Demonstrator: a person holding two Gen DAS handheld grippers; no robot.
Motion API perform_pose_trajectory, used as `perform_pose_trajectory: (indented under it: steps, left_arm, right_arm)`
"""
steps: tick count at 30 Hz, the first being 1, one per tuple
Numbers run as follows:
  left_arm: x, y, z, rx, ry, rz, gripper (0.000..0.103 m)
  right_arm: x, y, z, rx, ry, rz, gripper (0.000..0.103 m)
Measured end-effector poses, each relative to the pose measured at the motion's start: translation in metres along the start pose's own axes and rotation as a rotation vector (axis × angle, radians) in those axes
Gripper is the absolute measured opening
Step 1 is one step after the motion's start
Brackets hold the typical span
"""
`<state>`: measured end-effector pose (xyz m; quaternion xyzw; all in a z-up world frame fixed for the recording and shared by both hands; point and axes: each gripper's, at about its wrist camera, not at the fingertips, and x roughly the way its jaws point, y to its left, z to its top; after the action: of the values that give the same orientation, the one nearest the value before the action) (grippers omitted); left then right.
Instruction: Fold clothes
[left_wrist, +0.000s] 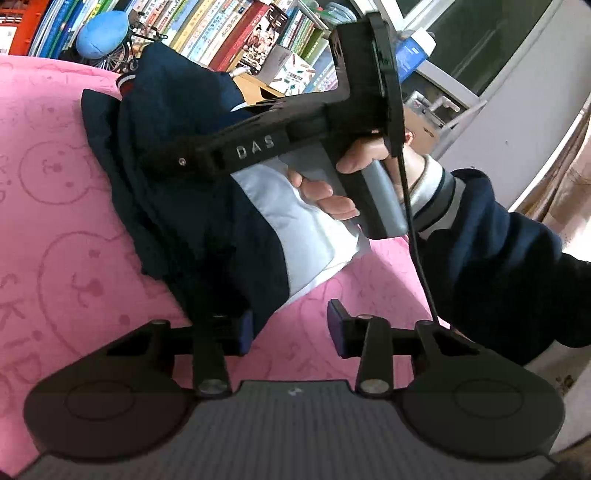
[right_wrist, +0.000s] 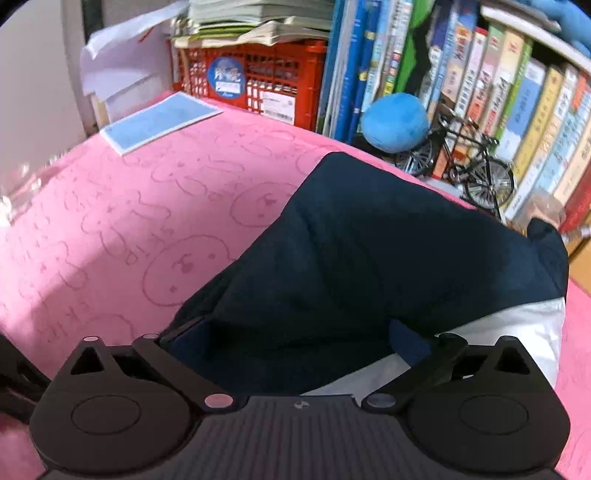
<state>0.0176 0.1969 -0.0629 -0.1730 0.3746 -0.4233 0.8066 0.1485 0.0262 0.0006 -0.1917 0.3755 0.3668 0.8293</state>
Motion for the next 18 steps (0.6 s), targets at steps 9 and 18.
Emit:
perform_pose_trajectory:
  steps: [9,18]
  left_arm:
    - [0.005,0.028,0.020,-0.189,-0.088,-0.010,0.036]
    - [0.007,0.015,0.015,-0.046,-0.056,0.053,0.030]
  right_arm:
    - [-0.004,0.000,-0.001,-0.015,-0.028,-0.017,0.087]
    - [0.024,0.035,0.011,-0.281,0.004,-0.128,0.017]
